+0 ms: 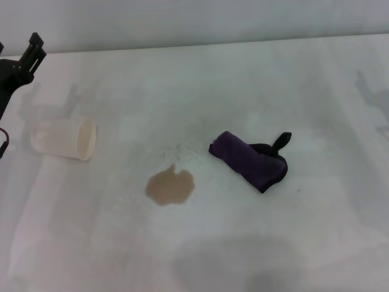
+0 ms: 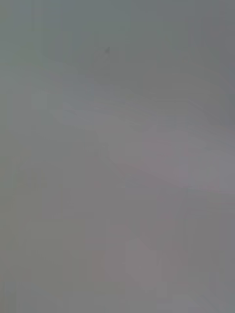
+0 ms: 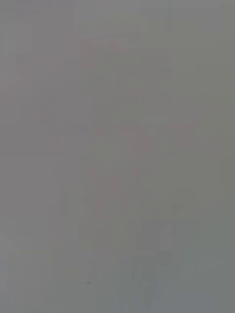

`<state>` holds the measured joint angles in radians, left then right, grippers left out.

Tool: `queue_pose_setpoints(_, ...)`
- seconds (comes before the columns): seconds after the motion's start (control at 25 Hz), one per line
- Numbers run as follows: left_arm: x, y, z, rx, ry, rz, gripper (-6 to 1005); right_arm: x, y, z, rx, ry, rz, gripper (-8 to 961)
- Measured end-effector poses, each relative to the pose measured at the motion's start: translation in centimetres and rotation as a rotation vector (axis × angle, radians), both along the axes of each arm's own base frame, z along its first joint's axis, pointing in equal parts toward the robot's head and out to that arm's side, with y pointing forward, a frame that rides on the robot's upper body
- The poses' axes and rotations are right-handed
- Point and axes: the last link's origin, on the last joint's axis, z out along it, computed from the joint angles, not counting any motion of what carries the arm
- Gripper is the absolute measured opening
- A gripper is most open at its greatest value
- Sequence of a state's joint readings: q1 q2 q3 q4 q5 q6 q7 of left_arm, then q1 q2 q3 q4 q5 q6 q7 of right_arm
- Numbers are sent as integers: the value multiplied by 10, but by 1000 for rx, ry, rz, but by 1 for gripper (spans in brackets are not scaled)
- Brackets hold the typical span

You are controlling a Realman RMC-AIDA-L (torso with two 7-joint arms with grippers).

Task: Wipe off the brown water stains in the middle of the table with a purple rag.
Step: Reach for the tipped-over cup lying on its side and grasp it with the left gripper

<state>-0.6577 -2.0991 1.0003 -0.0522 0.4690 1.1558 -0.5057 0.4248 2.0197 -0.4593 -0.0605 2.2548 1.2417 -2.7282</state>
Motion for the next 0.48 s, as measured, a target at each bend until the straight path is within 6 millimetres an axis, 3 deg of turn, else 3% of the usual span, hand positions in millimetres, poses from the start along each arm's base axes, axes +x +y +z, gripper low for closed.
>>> queue_pose_setpoints(0.48,-4,-2,2,6,-3,16,876,-1,3,4,9,-8,9,876)
